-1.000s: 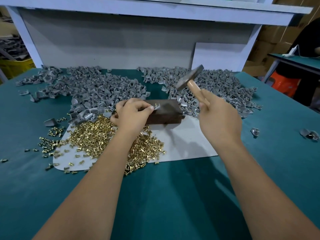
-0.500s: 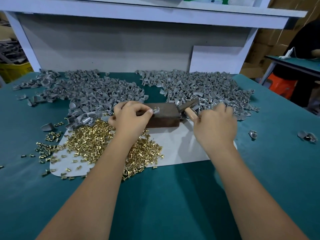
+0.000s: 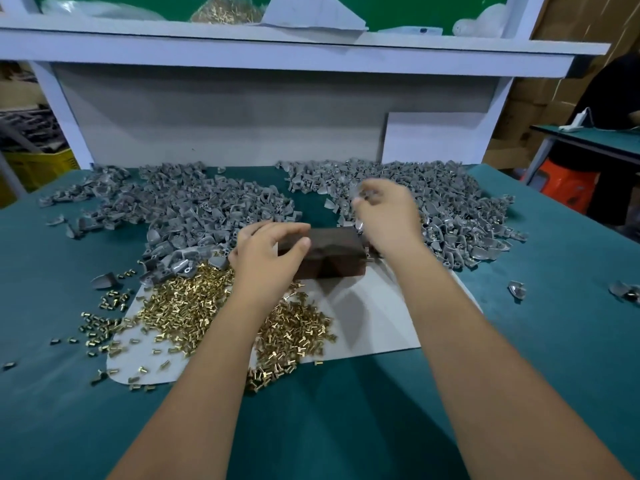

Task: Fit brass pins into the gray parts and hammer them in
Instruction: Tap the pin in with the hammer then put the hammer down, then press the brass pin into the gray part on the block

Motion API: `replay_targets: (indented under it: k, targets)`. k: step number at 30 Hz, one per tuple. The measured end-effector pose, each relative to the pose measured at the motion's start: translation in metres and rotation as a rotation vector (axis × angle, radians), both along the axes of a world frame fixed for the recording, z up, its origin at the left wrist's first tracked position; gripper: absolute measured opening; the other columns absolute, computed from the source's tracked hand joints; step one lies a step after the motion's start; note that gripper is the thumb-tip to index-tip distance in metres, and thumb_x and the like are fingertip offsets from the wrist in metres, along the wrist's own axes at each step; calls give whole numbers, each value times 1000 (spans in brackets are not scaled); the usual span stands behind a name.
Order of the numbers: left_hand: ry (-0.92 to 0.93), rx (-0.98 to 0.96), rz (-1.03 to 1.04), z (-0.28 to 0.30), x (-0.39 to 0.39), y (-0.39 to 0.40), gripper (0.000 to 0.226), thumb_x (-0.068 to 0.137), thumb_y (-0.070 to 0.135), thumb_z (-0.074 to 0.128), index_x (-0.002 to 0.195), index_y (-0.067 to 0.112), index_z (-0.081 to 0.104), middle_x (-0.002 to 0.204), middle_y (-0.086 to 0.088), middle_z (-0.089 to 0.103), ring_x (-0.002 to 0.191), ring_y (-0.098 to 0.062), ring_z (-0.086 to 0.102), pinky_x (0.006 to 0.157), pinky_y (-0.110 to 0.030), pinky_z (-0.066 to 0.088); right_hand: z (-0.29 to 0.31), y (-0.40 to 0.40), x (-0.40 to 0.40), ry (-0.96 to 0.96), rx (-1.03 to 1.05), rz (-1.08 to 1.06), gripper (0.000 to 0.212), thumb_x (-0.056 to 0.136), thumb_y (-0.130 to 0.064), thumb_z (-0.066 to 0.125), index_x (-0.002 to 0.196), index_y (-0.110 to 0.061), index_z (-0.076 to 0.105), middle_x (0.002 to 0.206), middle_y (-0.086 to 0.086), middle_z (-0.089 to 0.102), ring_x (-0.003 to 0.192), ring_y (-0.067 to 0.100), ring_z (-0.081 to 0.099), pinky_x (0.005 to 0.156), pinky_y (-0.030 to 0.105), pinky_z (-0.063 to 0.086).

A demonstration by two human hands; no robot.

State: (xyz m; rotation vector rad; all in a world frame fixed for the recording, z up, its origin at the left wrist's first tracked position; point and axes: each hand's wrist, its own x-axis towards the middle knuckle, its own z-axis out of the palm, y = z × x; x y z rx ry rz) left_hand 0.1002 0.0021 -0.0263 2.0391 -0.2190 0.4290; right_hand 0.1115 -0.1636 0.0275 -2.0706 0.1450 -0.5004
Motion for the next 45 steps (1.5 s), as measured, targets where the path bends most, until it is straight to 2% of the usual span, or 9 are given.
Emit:
replay_targets:
  k: [4,11,14,17,20,25,33,41,45]
  targets:
    - [88,-103,28,2,2,1,17,92,29,64,99,43,71,100,39,38,123,-29,49,102,-56,44,-8,-15,8,93,-205,-229,64,93,-32,53,149,-31,22,150,5,33,136,30,28,109,50,29]
    - [75,-328,251,14,9,45,22,95,15,61,100,34,70,106,-1,70,60,-17,58,53,-34,52,-49,30,-22,-215,-421,-148,41,89,-24,57,129,-26,52,125,1,49,118,19,39,99,35,31]
    - [-4,-262,416,11,10,73,25,95,10,58,103,30,71,102,3,72,58,-15,52,56,-34,47,-46,43,-33,-298,-335,47,26,91,-19,53,116,-23,61,110,-6,58,101,11,51,86,33,46]
    - [73,-54,405,5,11,79,39,91,4,52,113,31,69,113,2,70,67,-21,56,75,-40,54,-51,57,-45,-215,-368,299,21,94,-23,51,106,-26,67,101,-12,65,91,7,57,75,31,50]
    - [251,394,384,-4,13,73,51,90,10,53,137,30,56,136,-7,60,123,-32,53,111,-54,35,-59,68,-48,-42,-569,501,40,90,-45,52,125,-28,59,111,-9,58,108,14,50,87,34,45]
    - [300,583,427,-10,13,71,33,94,18,48,120,23,69,129,-9,63,138,-32,36,113,-57,24,-65,76,-48,48,-742,604,50,83,-46,59,130,-28,56,121,-4,51,112,19,37,98,35,34]
    - [150,408,487,-10,14,74,29,94,25,52,117,24,70,108,-4,72,111,-33,57,99,-46,44,-64,79,-50,-38,-585,664,1,84,-25,67,84,-24,67,91,-7,59,97,13,47,86,38,44]
    - [28,-93,188,-7,13,52,28,101,19,49,123,24,65,79,11,68,44,1,43,45,-17,36,-59,71,-51,-134,-340,648,14,74,-10,60,71,-23,58,78,-13,57,82,7,52,73,35,48]
    - [57,-324,47,2,8,38,33,101,9,49,116,30,69,84,13,69,62,-9,53,55,-17,44,-55,64,-50,-175,-162,508,13,69,-8,57,66,-19,50,68,-6,53,65,9,49,58,28,42]
